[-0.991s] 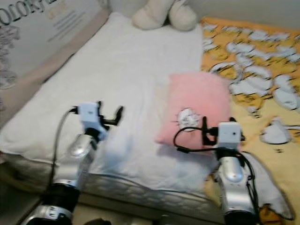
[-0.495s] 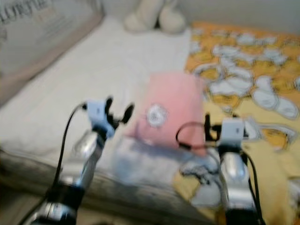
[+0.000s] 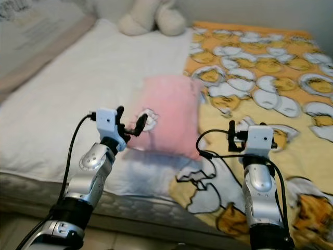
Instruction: Clean up the room
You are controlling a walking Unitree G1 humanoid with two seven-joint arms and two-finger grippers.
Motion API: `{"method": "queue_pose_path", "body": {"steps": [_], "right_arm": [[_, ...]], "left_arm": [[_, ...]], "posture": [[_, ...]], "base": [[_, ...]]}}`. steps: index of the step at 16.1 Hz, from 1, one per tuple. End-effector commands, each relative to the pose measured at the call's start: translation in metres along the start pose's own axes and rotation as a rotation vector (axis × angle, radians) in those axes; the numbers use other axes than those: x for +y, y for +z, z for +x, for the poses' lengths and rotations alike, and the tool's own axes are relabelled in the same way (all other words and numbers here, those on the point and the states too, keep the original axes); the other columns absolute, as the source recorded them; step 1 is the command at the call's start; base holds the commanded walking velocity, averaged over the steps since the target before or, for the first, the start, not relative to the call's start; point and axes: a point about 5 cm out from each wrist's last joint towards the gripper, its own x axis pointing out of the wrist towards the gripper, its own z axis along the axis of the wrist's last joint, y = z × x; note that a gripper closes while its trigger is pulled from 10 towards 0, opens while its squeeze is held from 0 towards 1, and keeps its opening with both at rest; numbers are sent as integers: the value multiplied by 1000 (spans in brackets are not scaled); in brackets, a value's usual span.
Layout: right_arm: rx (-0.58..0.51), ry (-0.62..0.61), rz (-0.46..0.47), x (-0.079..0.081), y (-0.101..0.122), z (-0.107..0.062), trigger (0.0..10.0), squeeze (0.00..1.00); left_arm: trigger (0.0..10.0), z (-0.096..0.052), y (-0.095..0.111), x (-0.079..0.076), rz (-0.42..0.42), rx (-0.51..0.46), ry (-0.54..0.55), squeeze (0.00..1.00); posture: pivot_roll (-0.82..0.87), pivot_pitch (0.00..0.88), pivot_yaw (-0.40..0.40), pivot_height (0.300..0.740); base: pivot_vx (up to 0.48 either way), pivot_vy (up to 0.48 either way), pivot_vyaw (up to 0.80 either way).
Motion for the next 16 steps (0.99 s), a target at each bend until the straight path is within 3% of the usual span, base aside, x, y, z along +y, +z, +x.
{"method": "queue_pose_path", "body": {"steps": [1, 3, 6, 11, 13, 16], "right_arm": [[3, 24, -4, 7, 0, 2, 10000, 0], [12, 49, 33, 11, 0, 3, 10000, 0], [42, 76, 167, 18, 1, 9, 10000, 0], [47, 87, 163, 22, -1, 7, 10000, 0], [48, 90, 168, 23, -2, 5, 10000, 0], [76, 102, 144, 27, -7, 2, 10000, 0]], "left_arm": [[10000, 1, 1, 6, 17, 0, 31, 0], [10000, 3, 3, 11, 13, -1, 60, 0], [10000, 8, 4, 12, 5, 16, 77, 0], [10000, 12, 8, 11, 40, 6, 41, 0], [10000, 14, 12, 5, 40, -18, -31, 0], [10000, 16, 13, 1, 44, -23, -45, 0]], "posture": [[-105, 0, 23, 730], [-102, 0, 21, 730], [-100, 0, 20, 730], [-106, 0, 26, 730], [-110, 0, 30, 730], [-117, 0, 34, 730]], "base": [[0, 0, 0], [0, 0, 0], [0, 0, 0], [0, 0, 0], [390, 0, 0], [391, 0, -469]]}}
